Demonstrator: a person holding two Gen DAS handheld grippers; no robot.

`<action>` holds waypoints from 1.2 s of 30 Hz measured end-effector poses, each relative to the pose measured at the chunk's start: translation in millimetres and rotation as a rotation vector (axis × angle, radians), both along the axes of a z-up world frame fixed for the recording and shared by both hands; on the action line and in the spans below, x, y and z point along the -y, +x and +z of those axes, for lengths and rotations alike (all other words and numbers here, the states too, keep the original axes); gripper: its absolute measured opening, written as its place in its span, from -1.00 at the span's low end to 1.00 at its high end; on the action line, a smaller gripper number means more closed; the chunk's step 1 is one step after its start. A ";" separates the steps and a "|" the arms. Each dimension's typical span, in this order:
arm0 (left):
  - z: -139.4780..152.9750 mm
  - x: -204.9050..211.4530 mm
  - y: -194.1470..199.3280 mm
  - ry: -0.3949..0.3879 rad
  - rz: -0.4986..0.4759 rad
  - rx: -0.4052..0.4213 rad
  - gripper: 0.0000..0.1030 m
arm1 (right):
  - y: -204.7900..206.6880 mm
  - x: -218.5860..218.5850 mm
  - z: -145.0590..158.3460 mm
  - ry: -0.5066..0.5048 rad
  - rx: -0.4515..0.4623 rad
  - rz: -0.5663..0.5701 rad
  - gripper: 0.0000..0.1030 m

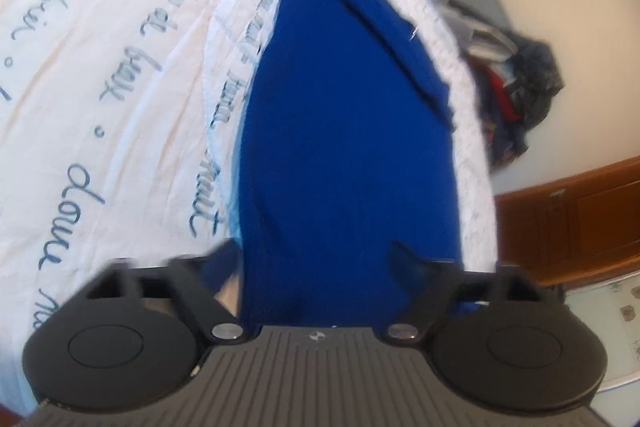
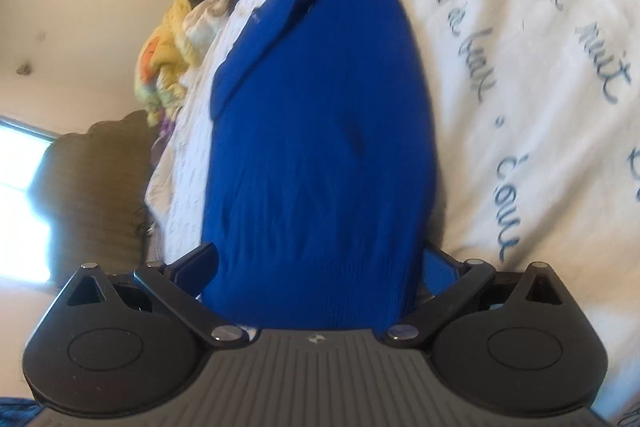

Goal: Fold small clothes

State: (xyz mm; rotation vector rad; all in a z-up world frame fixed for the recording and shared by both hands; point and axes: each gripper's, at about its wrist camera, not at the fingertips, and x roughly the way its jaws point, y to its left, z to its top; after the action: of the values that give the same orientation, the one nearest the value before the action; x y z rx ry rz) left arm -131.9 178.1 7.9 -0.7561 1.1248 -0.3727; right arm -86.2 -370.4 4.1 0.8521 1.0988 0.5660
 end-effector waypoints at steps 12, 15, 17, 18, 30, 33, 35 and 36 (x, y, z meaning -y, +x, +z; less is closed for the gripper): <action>3.6 41.3 11.9 0.133 -0.138 -0.005 -0.44 | -5.2 1.5 -8.8 0.052 -0.087 0.028 -0.25; -1.7 36.0 17.9 0.150 -0.110 -0.068 -0.87 | -4.4 -3.3 -22.7 0.000 -0.146 0.045 -0.90; -1.2 32.8 18.3 0.143 -0.097 -0.085 -0.90 | -5.3 -0.9 -23.6 0.010 -0.139 0.033 -0.90; 1.7 34.1 18.0 0.149 -0.102 -0.078 -0.92 | -5.2 -2.1 -20.7 -0.005 -0.123 0.033 -0.90; 99.4 30.5 154.7 0.067 -0.050 0.346 -0.94 | 119.5 7.0 56.6 0.187 0.248 -0.058 -0.89; 111.2 33.5 224.7 0.073 -0.005 0.393 -0.94 | 186.3 12.5 57.4 0.219 0.264 -0.135 -0.89; 108.8 35.5 270.8 0.071 0.025 0.387 -0.94 | 230.4 14.8 52.1 0.213 0.253 -0.183 -0.89; 106.1 38.1 293.6 0.085 0.033 0.386 -0.94 | 250.8 16.8 47.4 0.208 0.236 -0.206 -0.89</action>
State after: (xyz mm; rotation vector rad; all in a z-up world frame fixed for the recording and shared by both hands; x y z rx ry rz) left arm 161.7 139.9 114.0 -0.5954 0.7590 -0.4200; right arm 164.7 -387.2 51.5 1.0375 0.7355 0.5976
